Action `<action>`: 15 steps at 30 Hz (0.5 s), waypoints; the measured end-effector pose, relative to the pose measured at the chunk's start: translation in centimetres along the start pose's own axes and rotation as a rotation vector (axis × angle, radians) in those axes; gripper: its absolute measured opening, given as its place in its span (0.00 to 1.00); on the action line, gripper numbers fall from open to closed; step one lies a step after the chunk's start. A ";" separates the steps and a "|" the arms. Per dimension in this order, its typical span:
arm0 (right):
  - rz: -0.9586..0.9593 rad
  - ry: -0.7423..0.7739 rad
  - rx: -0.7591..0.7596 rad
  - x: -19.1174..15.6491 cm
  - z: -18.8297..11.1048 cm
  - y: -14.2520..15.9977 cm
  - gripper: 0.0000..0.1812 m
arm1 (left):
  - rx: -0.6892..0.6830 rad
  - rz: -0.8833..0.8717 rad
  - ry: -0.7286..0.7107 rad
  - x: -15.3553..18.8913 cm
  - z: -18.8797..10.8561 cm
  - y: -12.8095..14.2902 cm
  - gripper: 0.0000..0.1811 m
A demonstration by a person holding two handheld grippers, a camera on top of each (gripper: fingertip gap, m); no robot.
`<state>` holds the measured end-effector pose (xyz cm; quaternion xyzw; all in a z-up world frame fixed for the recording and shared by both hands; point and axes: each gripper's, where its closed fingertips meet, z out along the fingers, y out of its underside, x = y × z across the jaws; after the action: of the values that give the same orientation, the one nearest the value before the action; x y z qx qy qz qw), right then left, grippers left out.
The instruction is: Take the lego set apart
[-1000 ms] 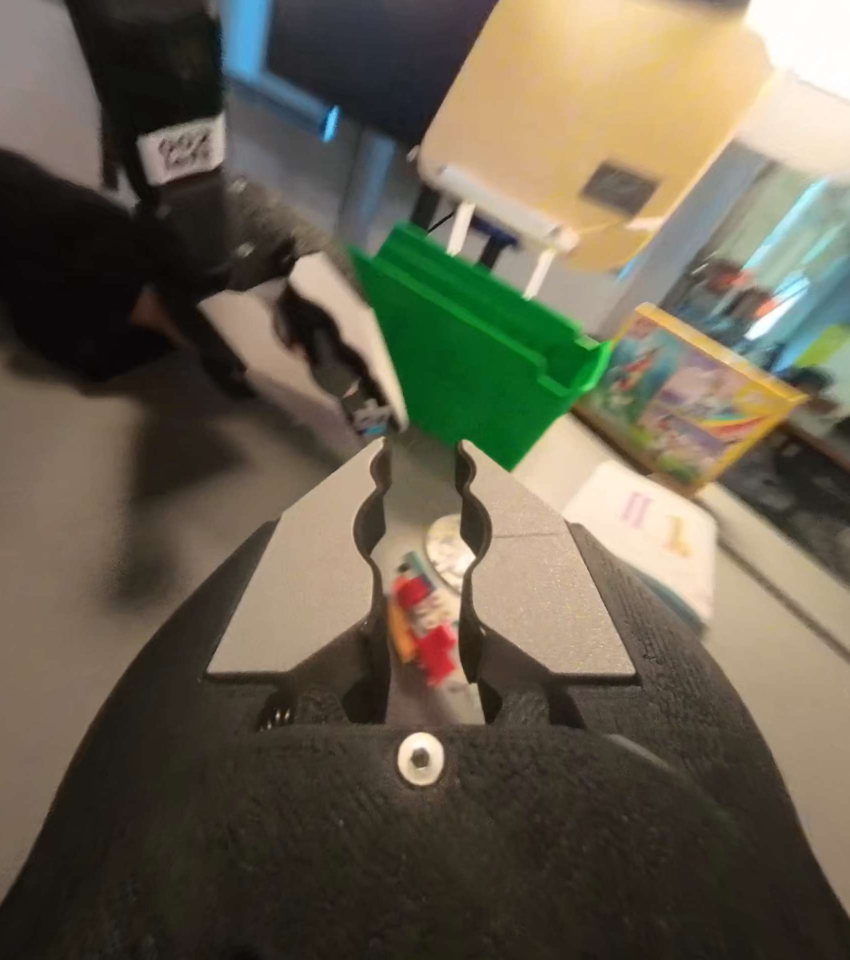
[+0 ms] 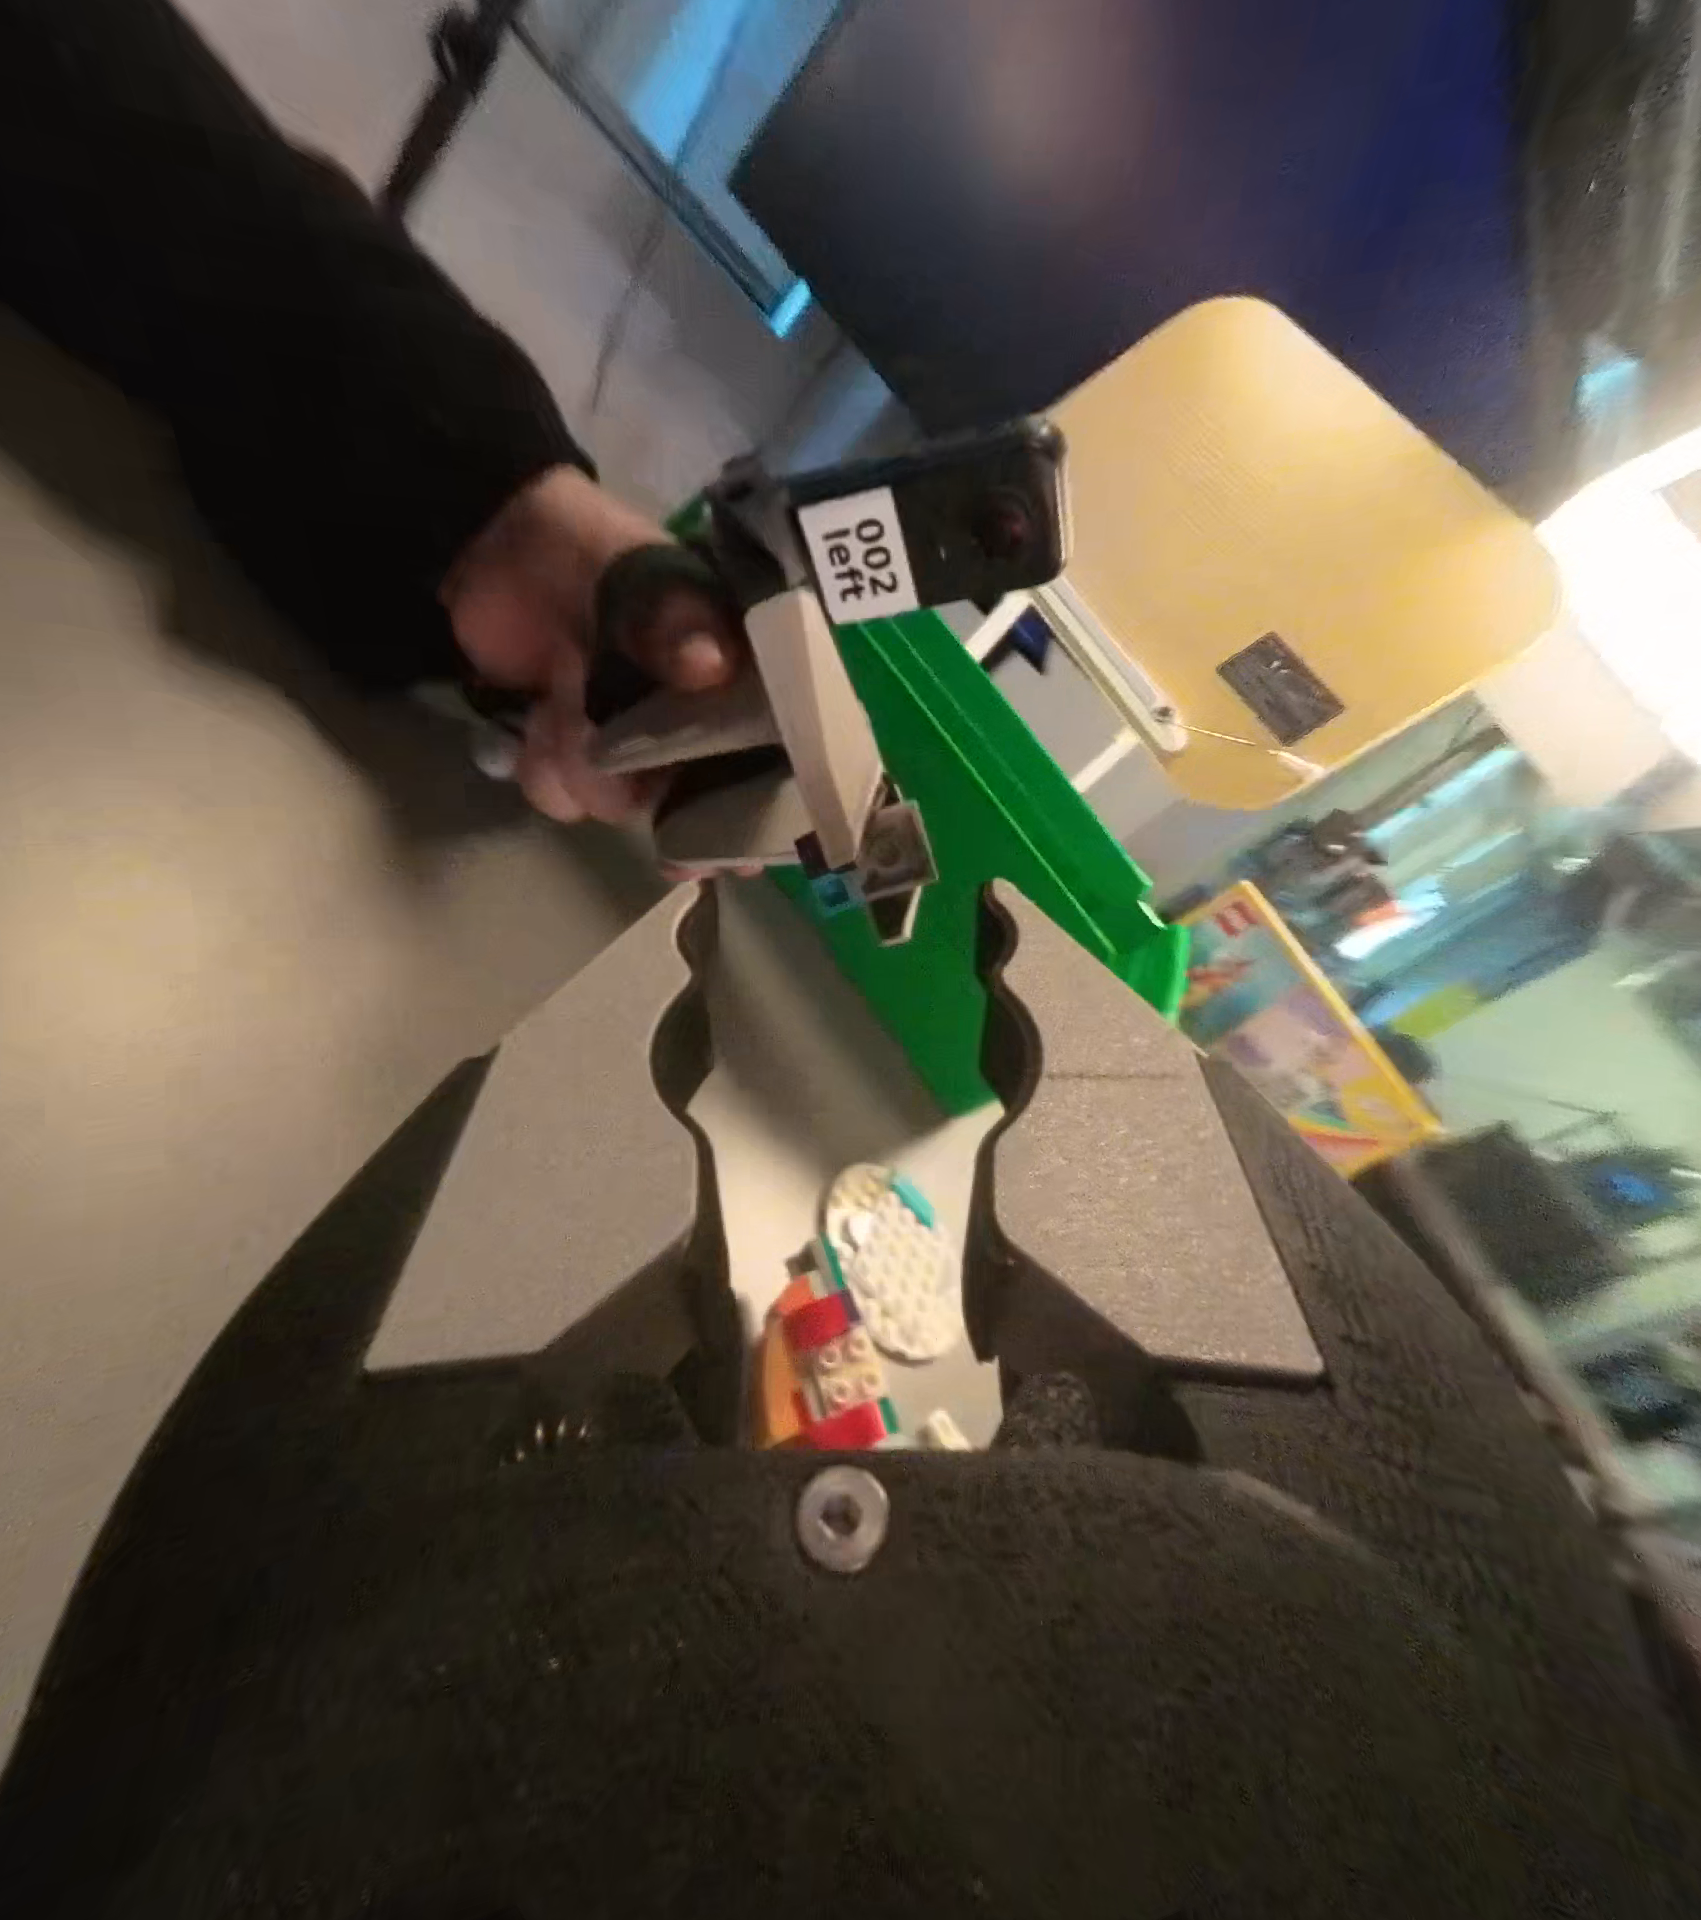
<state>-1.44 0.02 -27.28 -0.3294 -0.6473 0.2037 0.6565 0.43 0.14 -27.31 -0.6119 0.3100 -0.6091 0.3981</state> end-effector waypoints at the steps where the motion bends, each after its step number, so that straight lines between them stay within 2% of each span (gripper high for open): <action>1: -0.068 0.030 -0.025 0.0 0.3 0.2 0.29 | -0.012 -0.039 0.007 -0.1 0.1 0.3 0.09; 3: -0.173 0.065 -0.053 -0.3 0.9 0.2 0.28 | -0.051 -0.067 -0.006 -0.5 0.3 1.0 0.09; 7: -0.257 0.085 -0.110 -0.6 1.2 0.8 0.14 | -0.074 -0.109 0.009 -0.2 0.7 1.5 0.08; 9: -0.188 0.025 -0.094 -1.1 1.0 0.5 0.14 | -0.099 -0.109 0.036 0.2 0.7 1.8 0.09; 15: 0.159 -0.235 0.173 -3.4 0.0 -3.3 0.13 | -0.130 -0.397 0.404 4.6 0.4 2.7 0.09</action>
<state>-2.21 -4.64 -27.37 -0.2957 -0.6717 0.3472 0.5838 1.42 -5.14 -27.30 -0.5511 0.2957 -0.7634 0.1612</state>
